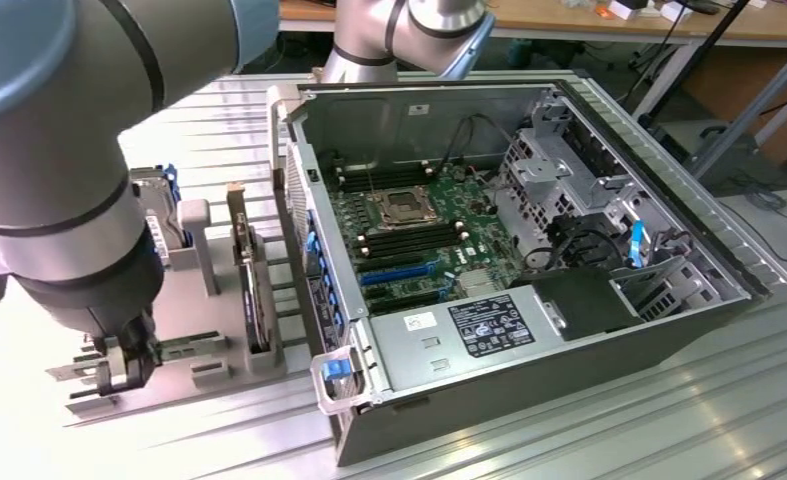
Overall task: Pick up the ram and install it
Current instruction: 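Pick up the ram and move it above insertion slot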
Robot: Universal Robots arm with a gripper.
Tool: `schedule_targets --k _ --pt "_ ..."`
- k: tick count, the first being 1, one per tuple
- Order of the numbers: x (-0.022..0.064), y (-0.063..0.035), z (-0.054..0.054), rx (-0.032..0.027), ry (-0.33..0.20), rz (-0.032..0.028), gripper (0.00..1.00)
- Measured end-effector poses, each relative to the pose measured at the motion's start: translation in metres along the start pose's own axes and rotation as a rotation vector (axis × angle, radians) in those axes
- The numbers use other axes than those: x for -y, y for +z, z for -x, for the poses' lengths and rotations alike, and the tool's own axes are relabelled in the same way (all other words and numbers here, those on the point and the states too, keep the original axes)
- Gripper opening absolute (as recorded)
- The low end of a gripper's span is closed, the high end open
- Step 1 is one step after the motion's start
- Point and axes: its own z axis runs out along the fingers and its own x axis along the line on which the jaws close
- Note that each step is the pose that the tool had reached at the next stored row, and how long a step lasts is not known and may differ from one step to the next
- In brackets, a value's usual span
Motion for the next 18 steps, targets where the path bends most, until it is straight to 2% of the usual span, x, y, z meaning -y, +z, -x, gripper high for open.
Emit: schedule_targets --k 1,9,15,18 --pt "-0.0002 -0.0119 0.0 -0.0008 0.0 0.0001 0.14" --pt "-0.001 -0.0587 0.0 -0.0046 0.0 0.0001 0.14" --pt "-0.002 -0.1158 0.001 -0.009 0.0 0.0003 0.14" --pt "-0.0022 -0.1334 0.001 -0.0097 0.0 0.0003 0.14"
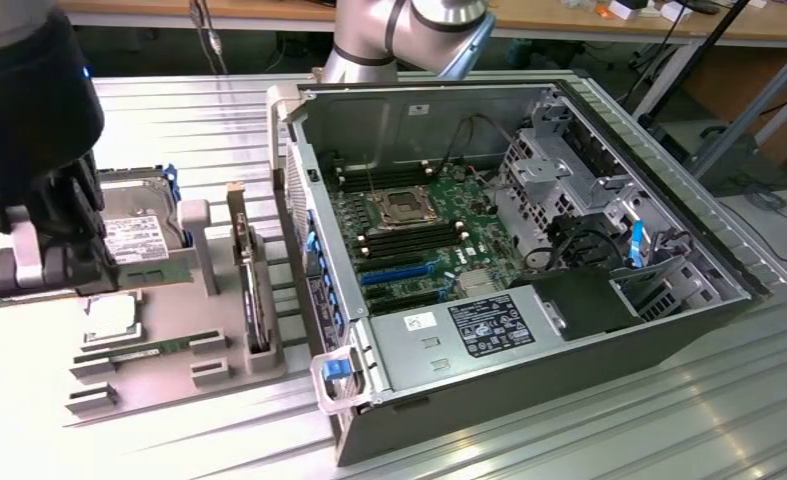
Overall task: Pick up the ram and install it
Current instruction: 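Pick up the ram and move it above insertion slot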
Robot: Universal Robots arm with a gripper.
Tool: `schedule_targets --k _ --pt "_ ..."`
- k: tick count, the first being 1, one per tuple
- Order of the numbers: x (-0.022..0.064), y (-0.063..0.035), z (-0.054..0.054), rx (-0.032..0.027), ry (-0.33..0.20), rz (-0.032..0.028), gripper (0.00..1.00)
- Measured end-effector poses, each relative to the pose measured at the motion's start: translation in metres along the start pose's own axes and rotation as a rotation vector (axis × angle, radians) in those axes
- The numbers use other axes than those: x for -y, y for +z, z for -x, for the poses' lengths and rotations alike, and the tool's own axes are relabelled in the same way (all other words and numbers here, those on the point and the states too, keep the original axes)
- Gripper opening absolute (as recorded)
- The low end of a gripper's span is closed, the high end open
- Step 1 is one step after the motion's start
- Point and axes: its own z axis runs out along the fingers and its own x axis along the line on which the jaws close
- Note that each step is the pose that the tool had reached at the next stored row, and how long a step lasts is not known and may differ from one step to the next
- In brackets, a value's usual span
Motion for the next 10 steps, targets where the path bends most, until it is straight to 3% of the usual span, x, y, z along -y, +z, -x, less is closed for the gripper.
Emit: schedule_targets --k 1,2,5,8,10 --pt "-0.0001 -0.0077 0.0 -0.0004 0.0 0.0002 0.14" --pt "-0.0001 -0.0076 0.0 -0.0002 0.001 0.0 0.14" --pt "0.0227 -0.008 -0.001 -0.0002 -0.001 0.0008 0.14" --pt "0.0371 -0.0082 -0.001 -0.0002 -0.001 0.0008 0.14" --pt "0.0525 -0.0084 -0.002 -0.0003 -0.002 0.0009 0.14"
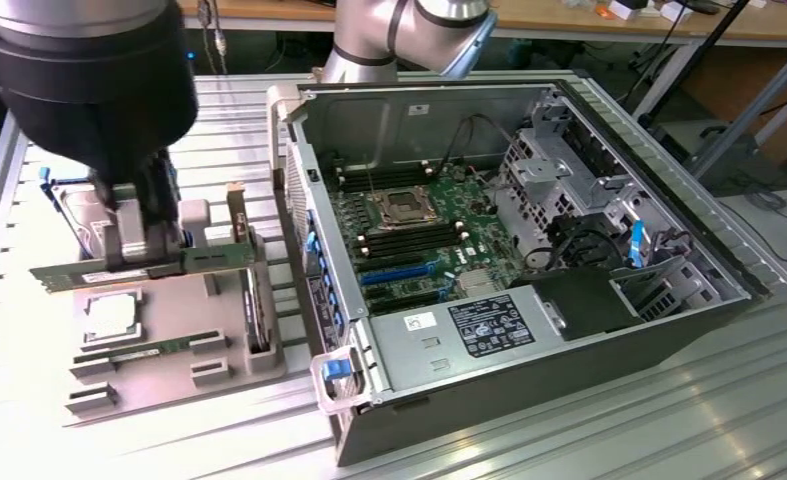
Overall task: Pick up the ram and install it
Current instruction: 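Pick up the ram and move it above insertion slot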
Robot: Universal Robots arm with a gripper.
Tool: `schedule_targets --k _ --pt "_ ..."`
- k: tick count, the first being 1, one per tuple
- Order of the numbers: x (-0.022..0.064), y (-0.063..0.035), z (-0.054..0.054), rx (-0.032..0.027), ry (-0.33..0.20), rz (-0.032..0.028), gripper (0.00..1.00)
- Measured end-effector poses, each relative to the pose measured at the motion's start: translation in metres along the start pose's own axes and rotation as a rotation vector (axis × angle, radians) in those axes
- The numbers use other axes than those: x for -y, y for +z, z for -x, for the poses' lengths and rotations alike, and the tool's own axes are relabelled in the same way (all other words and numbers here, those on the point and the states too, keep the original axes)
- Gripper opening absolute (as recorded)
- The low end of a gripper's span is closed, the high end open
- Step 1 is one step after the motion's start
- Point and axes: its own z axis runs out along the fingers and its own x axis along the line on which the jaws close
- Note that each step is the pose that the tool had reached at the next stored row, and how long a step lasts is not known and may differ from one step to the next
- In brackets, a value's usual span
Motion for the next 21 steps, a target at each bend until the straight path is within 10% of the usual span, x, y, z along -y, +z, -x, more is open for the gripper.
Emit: schedule_targets --k 21 --pt "0.1476 0.0021 0.045 0.0 0.0 0.0 0.14"
